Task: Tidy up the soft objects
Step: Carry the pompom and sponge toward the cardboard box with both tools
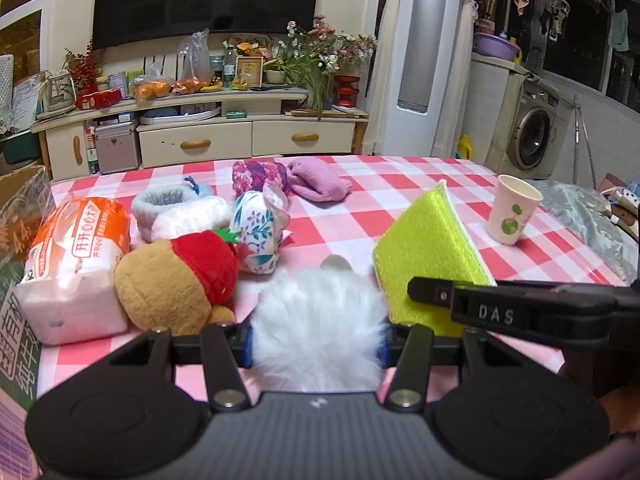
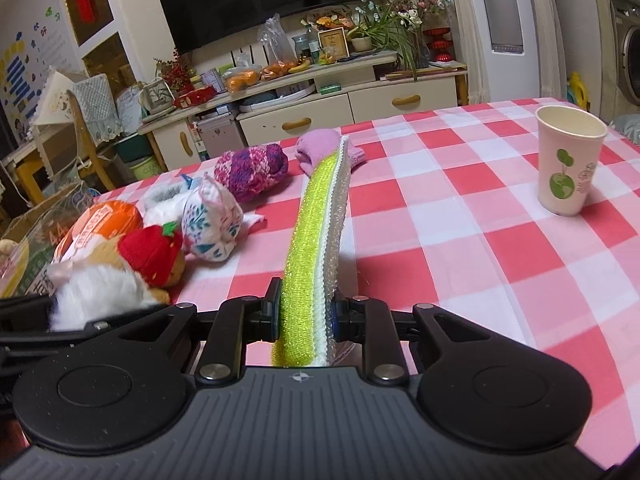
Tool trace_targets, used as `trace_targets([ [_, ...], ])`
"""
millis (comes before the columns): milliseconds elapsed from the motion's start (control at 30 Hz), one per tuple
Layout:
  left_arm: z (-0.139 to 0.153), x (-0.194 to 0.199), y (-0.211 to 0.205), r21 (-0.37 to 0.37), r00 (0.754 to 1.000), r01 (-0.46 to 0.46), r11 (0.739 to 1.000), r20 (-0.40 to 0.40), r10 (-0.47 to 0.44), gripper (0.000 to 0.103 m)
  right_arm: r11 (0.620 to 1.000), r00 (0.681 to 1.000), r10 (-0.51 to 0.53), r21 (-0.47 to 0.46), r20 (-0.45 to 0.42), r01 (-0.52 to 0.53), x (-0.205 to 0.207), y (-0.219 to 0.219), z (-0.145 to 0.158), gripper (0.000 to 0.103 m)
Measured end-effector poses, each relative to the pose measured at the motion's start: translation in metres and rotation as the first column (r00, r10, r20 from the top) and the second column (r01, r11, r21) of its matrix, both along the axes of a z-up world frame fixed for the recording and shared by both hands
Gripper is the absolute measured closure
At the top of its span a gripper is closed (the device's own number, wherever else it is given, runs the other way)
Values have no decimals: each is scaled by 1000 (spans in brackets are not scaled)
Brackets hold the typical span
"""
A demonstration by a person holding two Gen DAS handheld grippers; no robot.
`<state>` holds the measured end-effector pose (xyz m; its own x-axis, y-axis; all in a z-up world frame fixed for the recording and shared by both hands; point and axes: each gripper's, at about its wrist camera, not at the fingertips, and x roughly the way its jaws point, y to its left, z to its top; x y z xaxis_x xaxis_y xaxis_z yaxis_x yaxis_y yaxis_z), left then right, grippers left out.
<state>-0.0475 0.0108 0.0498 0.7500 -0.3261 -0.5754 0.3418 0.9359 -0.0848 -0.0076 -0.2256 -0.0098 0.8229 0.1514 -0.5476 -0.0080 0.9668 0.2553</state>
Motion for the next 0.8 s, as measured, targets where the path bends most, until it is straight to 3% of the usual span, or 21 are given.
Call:
trace_targets([
  [300, 13, -19, 14, -8, 999, 53, 999, 6, -53, 53, 999, 1000, -16, -42, -16, 15, -18, 3, 1, 78],
  [533, 25, -27, 29, -59, 997, 71, 996, 17, -70, 53, 999, 999, -35, -40, -32, 33, -26, 5, 2, 78],
  [800, 49, -30, 61, -109, 998, 40, 993, 43, -35, 53, 998, 1000, -22, -61, 11, 22, -31, 24, 18, 78],
])
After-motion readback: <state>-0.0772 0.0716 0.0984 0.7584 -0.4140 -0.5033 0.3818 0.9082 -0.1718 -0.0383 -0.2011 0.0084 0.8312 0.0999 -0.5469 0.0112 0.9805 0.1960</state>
